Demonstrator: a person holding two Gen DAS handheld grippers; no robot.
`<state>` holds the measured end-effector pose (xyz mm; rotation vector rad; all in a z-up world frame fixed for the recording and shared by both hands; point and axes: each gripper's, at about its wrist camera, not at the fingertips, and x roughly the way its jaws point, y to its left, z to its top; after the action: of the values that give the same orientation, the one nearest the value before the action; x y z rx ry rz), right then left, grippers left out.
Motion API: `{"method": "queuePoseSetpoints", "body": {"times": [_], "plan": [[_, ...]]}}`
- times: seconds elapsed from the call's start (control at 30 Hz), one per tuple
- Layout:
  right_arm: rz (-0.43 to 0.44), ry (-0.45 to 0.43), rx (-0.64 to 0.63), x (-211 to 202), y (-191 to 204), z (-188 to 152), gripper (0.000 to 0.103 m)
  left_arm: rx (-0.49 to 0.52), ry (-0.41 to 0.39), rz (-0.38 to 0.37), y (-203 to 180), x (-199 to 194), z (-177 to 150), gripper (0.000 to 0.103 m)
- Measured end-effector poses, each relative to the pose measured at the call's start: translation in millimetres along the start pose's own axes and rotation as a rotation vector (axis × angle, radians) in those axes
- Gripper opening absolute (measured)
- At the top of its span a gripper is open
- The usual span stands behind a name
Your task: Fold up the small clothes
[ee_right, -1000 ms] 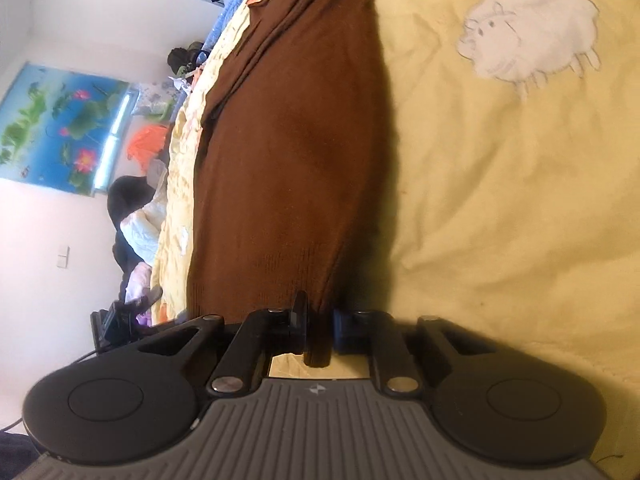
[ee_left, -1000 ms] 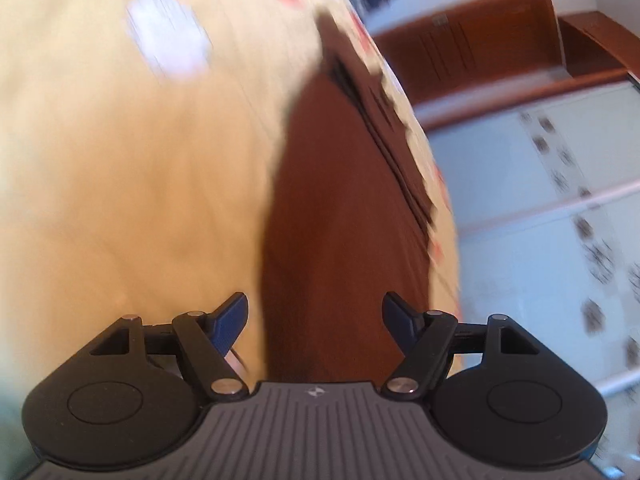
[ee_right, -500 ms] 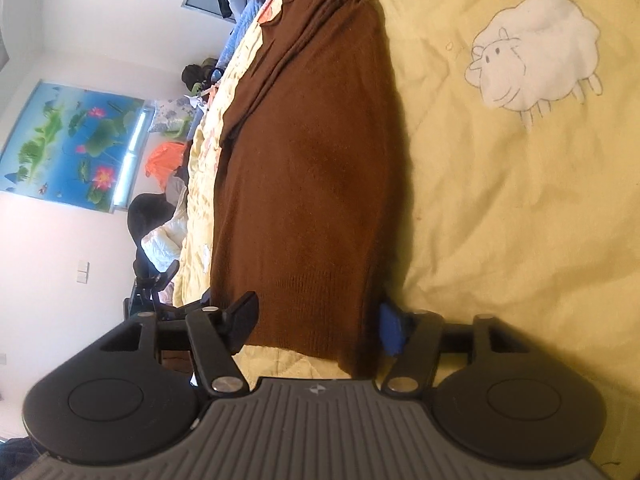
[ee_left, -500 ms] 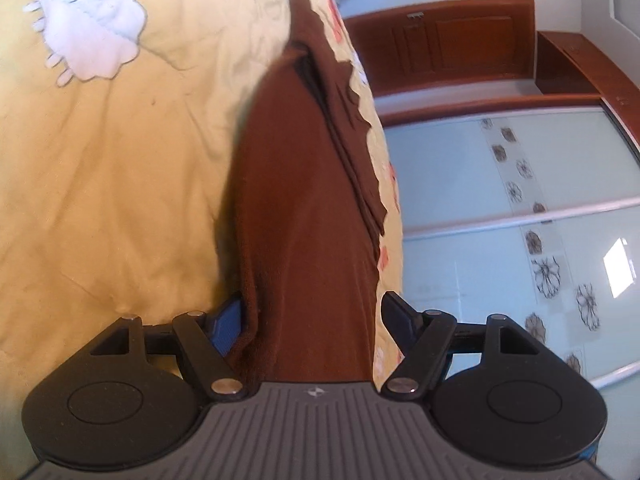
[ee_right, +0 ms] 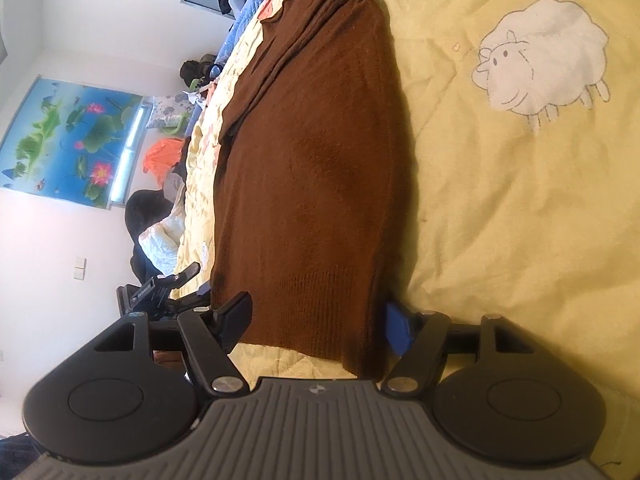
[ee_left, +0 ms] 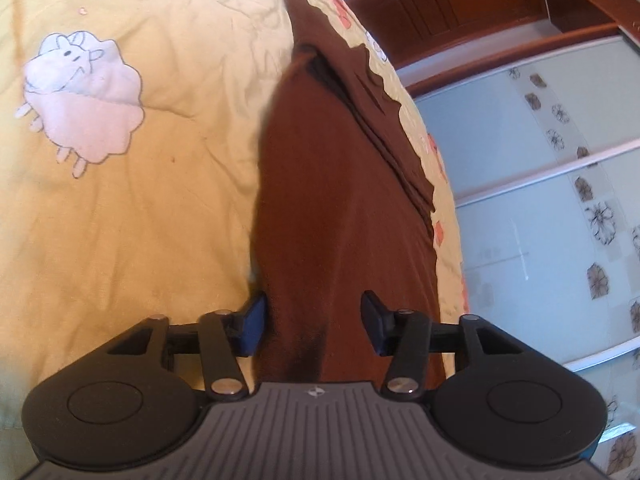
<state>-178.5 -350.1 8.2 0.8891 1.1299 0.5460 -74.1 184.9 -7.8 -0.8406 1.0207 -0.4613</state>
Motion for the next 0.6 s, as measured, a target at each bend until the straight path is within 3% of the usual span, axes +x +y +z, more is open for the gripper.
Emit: {"method": "queuePoseSetpoints", "body": {"times": [0.03,0.1,0.17,0.2,0.23,0.37,0.43,0.47,0.53,0.57,0.6], "plan": [[-0.004,-0.005,0.003,0,0,0,0.070,0.005,0.011,0.025,1,2,0,0.020],[-0.017,-0.015,0.007,1,1,0,0.064,0.018,0.018,0.065,1,4,-1,0.008],[-0.077,-0.006,-0.011,5,3,0,0.028,0.035,0.009,0.087,0,2,-2,0.004],[-0.110,0.003,-0.025,7,4,0,0.018,0.072,-0.004,0.109,-5,0,-3,0.003],[-0.136,0.010,-0.044,9,5,-1,0.014,0.114,-0.022,0.132,-12,-4,-5,0.003],[-0.175,-0.003,-0.096,-5,11,-7,0.013,0.248,-0.053,0.231,-29,-22,-10,0.003],[-0.214,-0.009,-0.094,-10,3,-8,0.011,0.234,-0.009,0.234,-23,-17,-13,0.003],[-0.187,-0.009,-0.079,-11,-2,-8,0.013,0.207,0.004,0.230,-18,-15,-15,0.003],[-0.155,-0.012,-0.067,-9,-2,-7,0.023,0.134,0.011,0.186,-10,-17,-18,0.004],[-0.152,-0.017,-0.072,-10,1,-6,0.038,0.090,0.018,0.144,-5,-18,-19,0.005],[-0.138,-0.039,-0.083,-12,4,-4,0.048,0.044,0.019,0.107,0,-19,-20,0.013]]}}
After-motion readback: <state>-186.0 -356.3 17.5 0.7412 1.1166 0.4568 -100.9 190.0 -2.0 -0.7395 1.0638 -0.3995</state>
